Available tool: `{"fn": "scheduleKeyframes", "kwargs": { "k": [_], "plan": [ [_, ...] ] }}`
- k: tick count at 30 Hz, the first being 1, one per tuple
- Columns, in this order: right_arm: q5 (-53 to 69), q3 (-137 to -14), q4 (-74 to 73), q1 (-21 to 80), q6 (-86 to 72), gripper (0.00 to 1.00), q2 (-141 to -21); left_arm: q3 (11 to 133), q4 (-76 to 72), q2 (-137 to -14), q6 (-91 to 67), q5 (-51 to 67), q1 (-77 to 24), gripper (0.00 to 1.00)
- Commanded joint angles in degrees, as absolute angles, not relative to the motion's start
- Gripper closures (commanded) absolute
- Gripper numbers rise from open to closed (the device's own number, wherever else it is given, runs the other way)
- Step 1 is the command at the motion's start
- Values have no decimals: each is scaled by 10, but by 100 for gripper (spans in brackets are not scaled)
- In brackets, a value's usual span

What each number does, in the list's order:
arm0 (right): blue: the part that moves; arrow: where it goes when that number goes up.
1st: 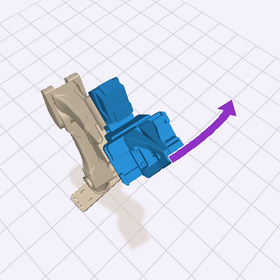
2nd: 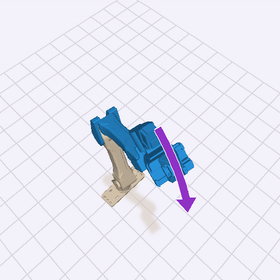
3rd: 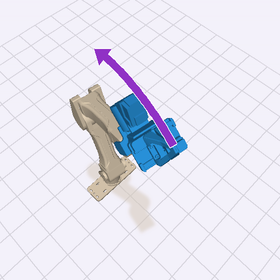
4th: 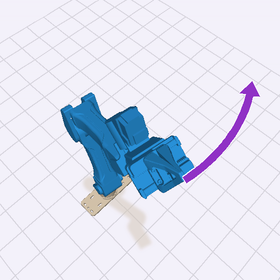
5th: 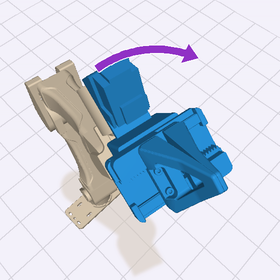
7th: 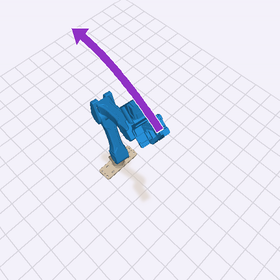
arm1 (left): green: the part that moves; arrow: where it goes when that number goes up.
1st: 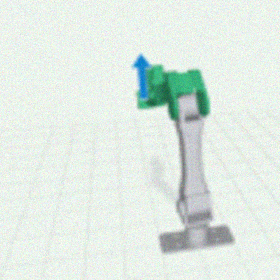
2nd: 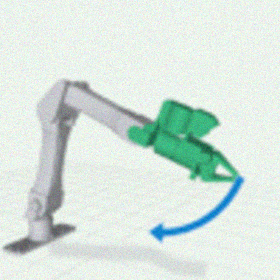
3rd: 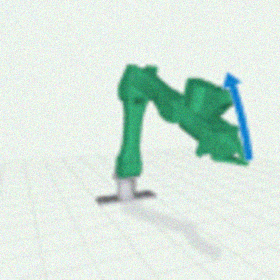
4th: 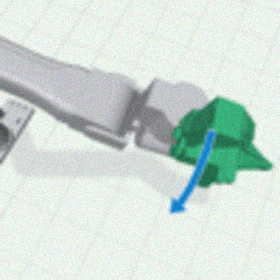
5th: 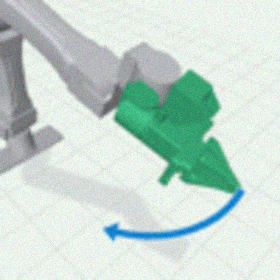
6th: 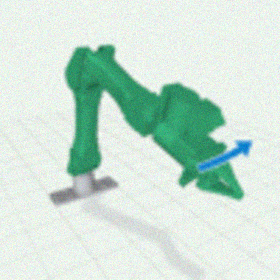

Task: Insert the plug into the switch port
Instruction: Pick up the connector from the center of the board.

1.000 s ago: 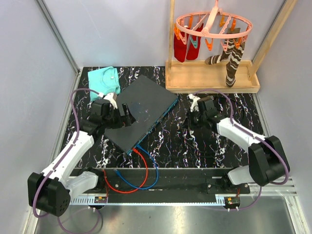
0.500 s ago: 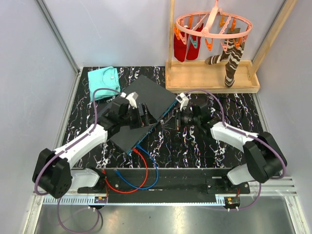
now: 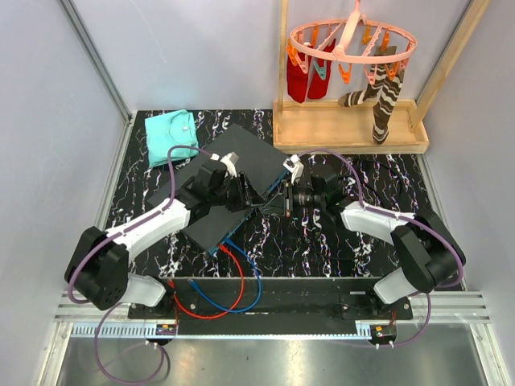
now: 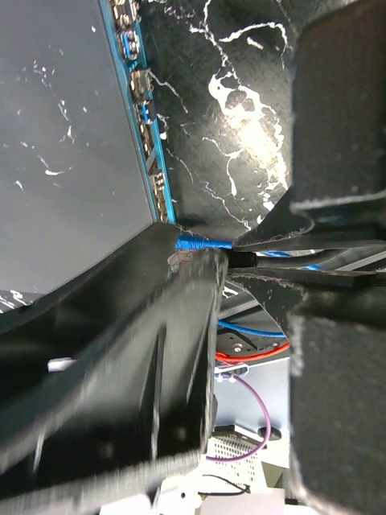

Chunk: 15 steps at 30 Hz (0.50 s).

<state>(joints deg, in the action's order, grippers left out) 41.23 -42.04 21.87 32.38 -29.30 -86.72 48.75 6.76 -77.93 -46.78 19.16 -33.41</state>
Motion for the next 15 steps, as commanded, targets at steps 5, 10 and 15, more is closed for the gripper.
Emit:
{"fn": "scheduleKeyframes", "kwargs": {
  "k": [5,10,15],
  "plan": [
    [426,-427,262,334,-293,100,-869,504,48,-785,-501,177,-341,87],
    [401,-425,257,337,-287,85,-852,494,57,-773,-530,164,-344,100],
    [293,-436,155,366,-220,52,-773,507,150,-753,-570,108,-344,100]
  ]
}}
